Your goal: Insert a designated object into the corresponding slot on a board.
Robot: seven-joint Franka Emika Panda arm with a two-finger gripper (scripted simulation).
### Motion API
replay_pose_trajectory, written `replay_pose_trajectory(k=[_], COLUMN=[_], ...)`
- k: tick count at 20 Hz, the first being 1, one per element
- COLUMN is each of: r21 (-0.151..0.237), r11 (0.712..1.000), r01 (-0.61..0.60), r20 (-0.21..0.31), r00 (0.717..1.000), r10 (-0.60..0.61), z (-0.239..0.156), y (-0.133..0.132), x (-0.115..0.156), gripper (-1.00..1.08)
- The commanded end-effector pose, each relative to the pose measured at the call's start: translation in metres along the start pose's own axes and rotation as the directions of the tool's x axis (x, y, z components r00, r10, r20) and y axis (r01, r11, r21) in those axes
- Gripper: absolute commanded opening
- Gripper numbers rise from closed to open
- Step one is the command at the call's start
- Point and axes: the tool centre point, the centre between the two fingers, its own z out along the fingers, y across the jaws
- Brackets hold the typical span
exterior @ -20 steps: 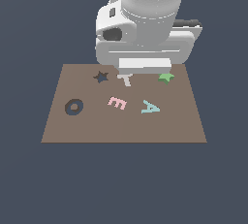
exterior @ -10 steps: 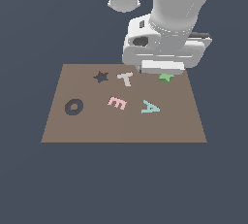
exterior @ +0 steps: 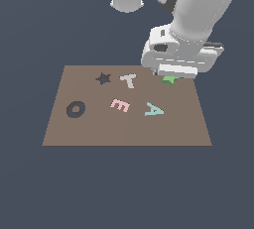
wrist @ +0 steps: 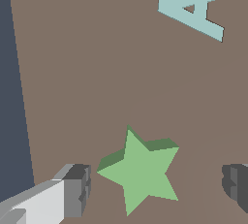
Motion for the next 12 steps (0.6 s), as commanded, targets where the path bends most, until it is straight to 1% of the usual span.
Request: replay_pose_trajectory(k=[1, 5, 12], r21=[-0.001, -0.001, -0.001], r11=[1.000, 1.000, 1.000], r01=[-0.010, -0.016, -0.014], r20=[-0.002, -0.002, -0.001], r00=[1.000, 1.000, 1.000], r10=[0.010, 0.016, 0.014], z=[0.005, 0.008, 0.017], y=[-0.006, -0.010, -0.010], x=[-0.003, -0.005, -0.005], gripper=[1.00, 1.00, 1.00])
